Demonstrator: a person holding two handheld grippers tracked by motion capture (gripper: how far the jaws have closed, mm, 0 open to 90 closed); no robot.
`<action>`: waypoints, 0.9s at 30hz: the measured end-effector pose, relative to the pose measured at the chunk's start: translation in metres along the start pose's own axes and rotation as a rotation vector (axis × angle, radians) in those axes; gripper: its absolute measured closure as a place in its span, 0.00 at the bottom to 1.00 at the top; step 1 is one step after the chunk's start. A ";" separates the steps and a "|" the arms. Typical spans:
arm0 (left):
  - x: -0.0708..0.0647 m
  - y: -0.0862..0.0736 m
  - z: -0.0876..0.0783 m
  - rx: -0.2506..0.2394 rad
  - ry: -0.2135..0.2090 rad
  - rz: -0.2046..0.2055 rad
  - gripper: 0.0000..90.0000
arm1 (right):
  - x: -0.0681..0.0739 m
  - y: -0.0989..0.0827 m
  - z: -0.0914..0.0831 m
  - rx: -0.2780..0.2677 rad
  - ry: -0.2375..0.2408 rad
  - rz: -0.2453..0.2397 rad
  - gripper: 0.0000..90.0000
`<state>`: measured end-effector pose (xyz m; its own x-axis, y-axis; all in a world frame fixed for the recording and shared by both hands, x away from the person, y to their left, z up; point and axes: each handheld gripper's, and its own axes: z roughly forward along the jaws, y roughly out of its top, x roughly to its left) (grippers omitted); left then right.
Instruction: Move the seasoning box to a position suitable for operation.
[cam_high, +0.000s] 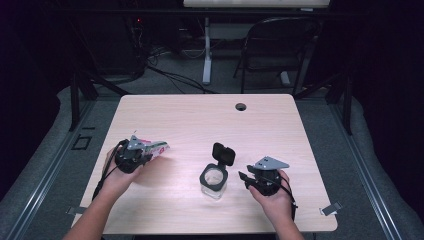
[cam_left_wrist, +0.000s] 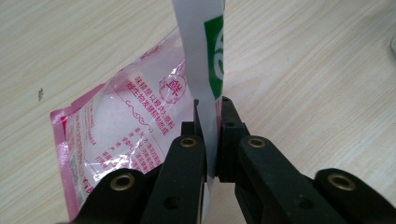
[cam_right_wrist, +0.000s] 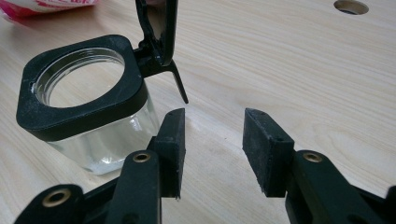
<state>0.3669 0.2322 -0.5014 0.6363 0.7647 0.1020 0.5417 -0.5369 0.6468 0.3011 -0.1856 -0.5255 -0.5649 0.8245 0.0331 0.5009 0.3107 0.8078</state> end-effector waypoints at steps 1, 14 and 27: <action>0.001 0.000 -0.002 -0.002 0.006 0.000 1.00 | 0.000 0.000 0.000 0.001 0.002 -0.001 0.66; 0.020 0.009 -0.030 -0.021 0.067 0.004 1.00 | 0.000 0.000 -0.001 -0.004 -0.001 0.004 0.66; 0.041 0.027 -0.063 -0.045 0.129 0.009 1.00 | 0.000 0.000 0.000 -0.005 0.001 0.006 0.65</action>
<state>0.3725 0.2714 -0.4324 0.5635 0.8011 0.2019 0.5094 -0.5293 0.6785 0.3012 -0.1860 -0.5252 -0.5621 0.8262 0.0386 0.5013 0.3032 0.8104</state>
